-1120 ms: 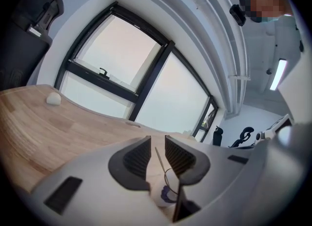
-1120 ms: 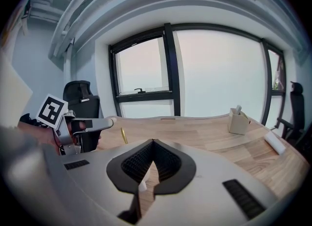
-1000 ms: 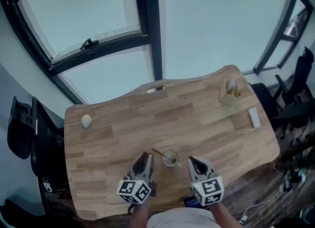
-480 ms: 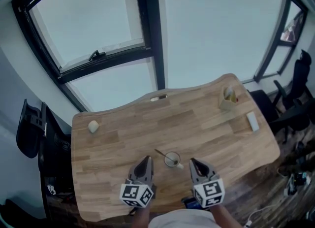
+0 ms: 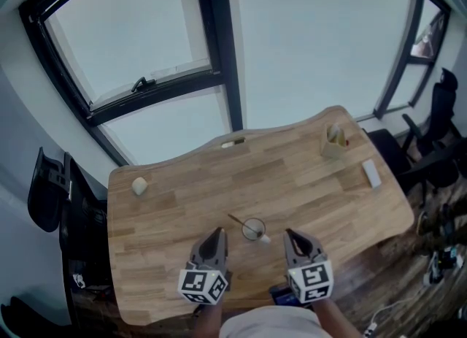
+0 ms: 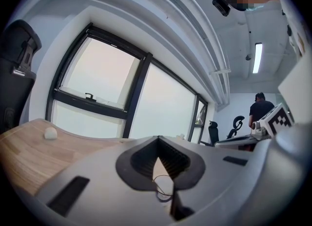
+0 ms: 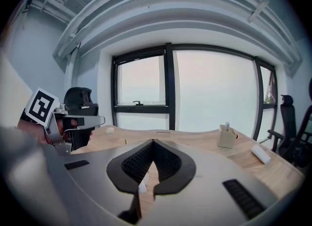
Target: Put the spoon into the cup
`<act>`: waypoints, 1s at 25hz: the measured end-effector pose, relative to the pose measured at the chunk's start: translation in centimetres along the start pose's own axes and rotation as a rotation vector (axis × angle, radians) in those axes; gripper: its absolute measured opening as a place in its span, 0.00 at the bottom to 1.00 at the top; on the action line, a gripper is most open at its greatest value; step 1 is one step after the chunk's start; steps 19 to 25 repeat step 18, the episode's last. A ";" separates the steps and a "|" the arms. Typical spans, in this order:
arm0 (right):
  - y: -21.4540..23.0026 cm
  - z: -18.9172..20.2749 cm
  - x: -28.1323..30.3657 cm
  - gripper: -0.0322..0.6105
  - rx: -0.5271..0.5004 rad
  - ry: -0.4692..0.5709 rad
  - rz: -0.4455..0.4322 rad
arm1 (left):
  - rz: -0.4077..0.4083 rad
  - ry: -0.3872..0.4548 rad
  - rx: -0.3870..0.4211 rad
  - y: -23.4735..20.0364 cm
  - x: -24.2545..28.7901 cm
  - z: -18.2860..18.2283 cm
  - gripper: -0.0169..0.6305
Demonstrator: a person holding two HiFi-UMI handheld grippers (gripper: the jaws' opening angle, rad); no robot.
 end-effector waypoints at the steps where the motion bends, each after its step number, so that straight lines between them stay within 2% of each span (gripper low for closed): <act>1: 0.0 0.0 -0.1 0.05 0.003 -0.005 -0.001 | 0.001 -0.001 -0.002 0.0 -0.1 0.0 0.03; 14: -0.6 0.4 0.4 0.05 0.003 -0.021 -0.002 | -0.004 -0.021 -0.047 -0.9 -0.6 1.0 0.03; 25: -0.7 0.6 0.6 0.05 -0.006 -0.028 -0.001 | 0.000 -0.040 -0.051 -1.1 -0.7 1.5 0.03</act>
Point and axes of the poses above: the fingertips, and each gripper's own axes: x forward along the fingers, y to its right, z out of its underside, the point moved 5 cm from there along -x, backward along the fingers, and after that the axes turned 6 degrees about x, right-handed, at the moved point
